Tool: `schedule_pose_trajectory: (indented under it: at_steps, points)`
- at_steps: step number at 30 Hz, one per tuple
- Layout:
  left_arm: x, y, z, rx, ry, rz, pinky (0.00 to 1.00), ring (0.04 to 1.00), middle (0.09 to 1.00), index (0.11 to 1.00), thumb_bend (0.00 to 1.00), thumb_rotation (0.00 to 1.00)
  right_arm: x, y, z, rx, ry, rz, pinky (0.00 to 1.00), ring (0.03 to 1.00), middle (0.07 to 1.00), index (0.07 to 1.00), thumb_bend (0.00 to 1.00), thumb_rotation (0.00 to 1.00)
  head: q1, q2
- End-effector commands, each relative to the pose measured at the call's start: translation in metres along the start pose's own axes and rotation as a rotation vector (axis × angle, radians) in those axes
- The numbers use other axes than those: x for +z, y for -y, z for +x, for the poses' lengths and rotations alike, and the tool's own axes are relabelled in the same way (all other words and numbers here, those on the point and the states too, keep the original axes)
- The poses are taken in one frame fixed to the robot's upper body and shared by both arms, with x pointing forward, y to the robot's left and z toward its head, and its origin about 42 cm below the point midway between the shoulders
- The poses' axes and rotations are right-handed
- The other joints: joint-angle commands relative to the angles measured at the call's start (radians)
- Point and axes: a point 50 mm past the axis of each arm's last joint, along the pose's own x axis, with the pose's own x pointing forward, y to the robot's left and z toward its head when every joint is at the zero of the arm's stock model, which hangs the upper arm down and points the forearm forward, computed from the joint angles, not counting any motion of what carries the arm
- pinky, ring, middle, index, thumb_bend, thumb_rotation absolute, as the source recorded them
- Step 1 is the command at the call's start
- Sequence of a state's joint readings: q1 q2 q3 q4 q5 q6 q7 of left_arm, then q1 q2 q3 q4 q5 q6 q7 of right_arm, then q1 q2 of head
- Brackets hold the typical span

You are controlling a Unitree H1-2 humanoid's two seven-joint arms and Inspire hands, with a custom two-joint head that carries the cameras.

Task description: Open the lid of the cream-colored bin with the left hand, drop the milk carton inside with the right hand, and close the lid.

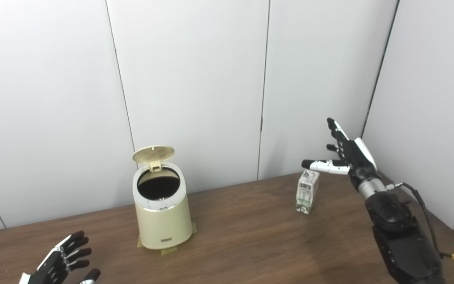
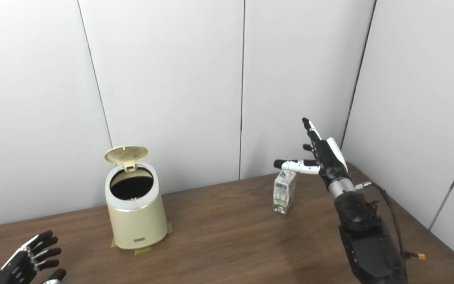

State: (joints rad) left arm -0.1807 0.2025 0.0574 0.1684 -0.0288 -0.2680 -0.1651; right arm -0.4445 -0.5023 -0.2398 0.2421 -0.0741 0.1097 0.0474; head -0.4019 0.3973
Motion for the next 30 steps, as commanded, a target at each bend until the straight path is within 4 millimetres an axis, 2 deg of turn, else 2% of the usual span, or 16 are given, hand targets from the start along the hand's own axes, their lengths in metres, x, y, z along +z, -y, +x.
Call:
schedule_pose_trajectory:
  at_steps: [1, 6, 9, 10, 14, 16, 18, 22, 28, 30]
  points:
    - [0.020, -0.004, 0.013, 0.008, 0.064, 0.031, 0.70, 0.745, 0.809, 0.832, 0.52, 0.00, 0.020, 0.014, 0.014, -0.007, 0.095, -0.012, 0.85, 1.000, 1.000, 1.000, 0.93, 0.27, 0.001, 0.004]
    - [0.026, -0.006, 0.010, 0.015, 0.033, 0.044, 0.65, 0.728, 0.794, 0.821, 0.53, 0.00, -0.003, -0.002, 0.011, 0.000, 0.060, -0.051, 0.86, 0.963, 0.997, 1.000, 0.89, 0.32, 0.009, 0.018]
    - [0.028, -0.007, 0.008, 0.015, 0.018, 0.051, 0.64, 0.726, 0.794, 0.820, 0.53, 0.00, -0.014, -0.010, 0.011, -0.017, 0.018, -0.091, 0.84, 0.923, 0.971, 0.999, 0.89, 0.36, 0.010, 0.023]
    - [0.029, -0.007, 0.007, 0.014, 0.017, 0.054, 0.64, 0.726, 0.793, 0.819, 0.53, 0.00, -0.018, -0.012, 0.011, -0.013, 0.011, -0.089, 0.86, 0.917, 0.969, 0.999, 0.89, 0.36, 0.011, 0.025]
    - [0.031, -0.009, 0.004, 0.011, 0.015, 0.059, 0.66, 0.727, 0.791, 0.818, 0.54, 0.00, -0.027, -0.018, 0.010, 0.029, -0.011, -0.052, 0.93, 0.962, 0.987, 1.000, 0.90, 0.33, 0.012, 0.038]
    - [0.032, -0.010, 0.003, 0.011, 0.012, 0.059, 0.66, 0.737, 0.799, 0.818, 0.53, 0.00, -0.029, -0.019, 0.010, 0.037, -0.018, -0.046, 0.98, 0.995, 0.987, 1.000, 0.96, 0.35, 0.012, 0.041]
    - [0.033, -0.010, 0.001, 0.006, 0.007, 0.061, 0.66, 0.738, 0.804, 0.821, 0.53, 0.00, -0.033, -0.021, 0.008, 0.045, -0.023, -0.070, 0.95, 0.969, 0.972, 1.000, 0.93, 0.35, 0.013, 0.048]
    - [0.033, -0.010, 0.000, 0.002, 0.000, 0.063, 0.66, 0.746, 0.812, 0.821, 0.52, 0.00, -0.037, -0.026, 0.007, 0.044, -0.036, -0.091, 0.89, 0.945, 0.960, 0.970, 0.87, 0.23, 0.017, 0.054]
    - [0.033, -0.010, -0.001, -0.004, 0.001, 0.070, 0.67, 0.746, 0.809, 0.813, 0.53, 0.00, -0.048, -0.033, 0.006, 0.056, -0.053, -0.074, 0.89, 0.926, 0.939, 0.939, 0.82, 0.15, 0.023, 0.063]
    - [0.033, -0.011, -0.001, -0.001, -0.001, 0.070, 0.64, 0.738, 0.805, 0.812, 0.53, 0.00, -0.052, -0.036, 0.006, 0.065, -0.055, -0.057, 0.85, 0.905, 0.925, 0.927, 0.82, 0.15, 0.024, 0.065]
